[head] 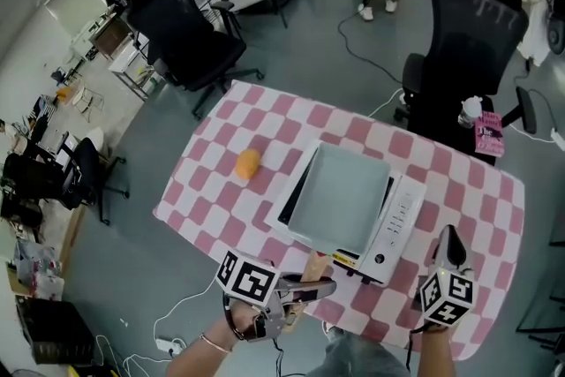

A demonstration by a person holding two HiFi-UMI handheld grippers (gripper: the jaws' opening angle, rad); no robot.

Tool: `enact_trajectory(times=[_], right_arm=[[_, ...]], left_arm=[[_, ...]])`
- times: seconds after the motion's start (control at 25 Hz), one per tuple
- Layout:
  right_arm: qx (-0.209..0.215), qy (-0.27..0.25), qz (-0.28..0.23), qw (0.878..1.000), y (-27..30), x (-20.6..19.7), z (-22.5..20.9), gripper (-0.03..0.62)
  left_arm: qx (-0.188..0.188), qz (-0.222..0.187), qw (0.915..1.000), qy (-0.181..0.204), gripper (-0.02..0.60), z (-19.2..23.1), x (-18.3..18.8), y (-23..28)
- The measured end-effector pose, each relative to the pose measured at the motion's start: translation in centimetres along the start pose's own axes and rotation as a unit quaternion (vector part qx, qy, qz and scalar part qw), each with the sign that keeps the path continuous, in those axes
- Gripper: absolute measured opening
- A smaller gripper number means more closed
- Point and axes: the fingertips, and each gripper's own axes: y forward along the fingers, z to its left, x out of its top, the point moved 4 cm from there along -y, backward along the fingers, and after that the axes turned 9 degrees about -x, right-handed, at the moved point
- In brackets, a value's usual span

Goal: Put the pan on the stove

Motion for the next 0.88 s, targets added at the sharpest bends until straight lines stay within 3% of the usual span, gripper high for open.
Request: enact_trajectory(times=[0.32, 0.88], right_arm=[[0.000, 0.001, 0.013, 1.000, 1.6, -0.9, 1.1, 0.009], [0.000, -0.001, 0.029, 1.000, 2.8, -1.6, 1.7, 0.009]], left_arm=[[0.002, 0.027, 0.9996, 0.004, 0.083, 1.3, 0.8, -0.4], [-0.009, 0.037, 0.9992, -0.008, 0.084, 2.2, 1.2, -0.6]])
